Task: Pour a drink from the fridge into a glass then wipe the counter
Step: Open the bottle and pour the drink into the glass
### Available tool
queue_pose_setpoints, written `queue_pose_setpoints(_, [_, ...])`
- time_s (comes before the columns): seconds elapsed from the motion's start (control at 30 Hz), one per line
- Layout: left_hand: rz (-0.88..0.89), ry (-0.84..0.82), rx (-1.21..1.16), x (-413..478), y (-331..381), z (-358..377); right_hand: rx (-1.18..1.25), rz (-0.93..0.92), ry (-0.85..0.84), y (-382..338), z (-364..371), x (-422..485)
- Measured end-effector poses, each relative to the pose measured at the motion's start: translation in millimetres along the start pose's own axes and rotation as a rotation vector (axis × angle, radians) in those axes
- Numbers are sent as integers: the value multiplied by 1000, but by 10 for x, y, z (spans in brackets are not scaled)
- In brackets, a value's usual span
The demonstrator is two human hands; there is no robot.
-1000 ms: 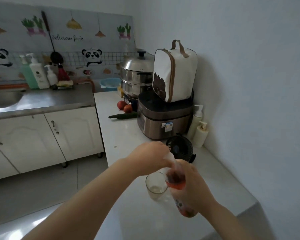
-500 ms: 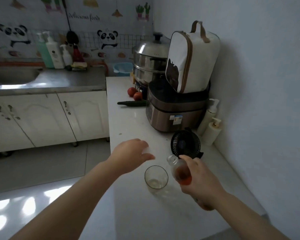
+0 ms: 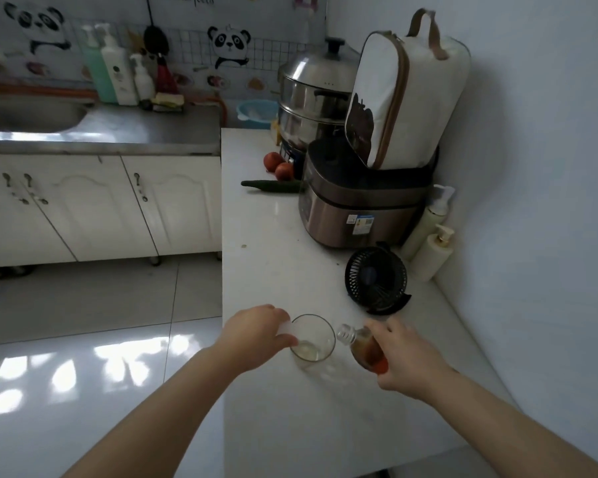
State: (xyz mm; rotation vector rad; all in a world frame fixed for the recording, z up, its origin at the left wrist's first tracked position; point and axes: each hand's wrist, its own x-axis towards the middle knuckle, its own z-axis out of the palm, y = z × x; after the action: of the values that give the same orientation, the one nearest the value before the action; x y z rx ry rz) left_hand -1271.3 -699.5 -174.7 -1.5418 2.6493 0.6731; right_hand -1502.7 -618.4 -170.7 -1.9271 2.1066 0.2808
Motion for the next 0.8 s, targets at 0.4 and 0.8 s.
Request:
queue_pose_setpoints(0.4, [-13, 8, -27, 23, 20, 99, -118, -26, -21, 27, -14, 92])
queue_pose_setpoints(0.8, [-25, 0, -40, 42, 18, 132, -192, -44, -34, 27, -48, 166])
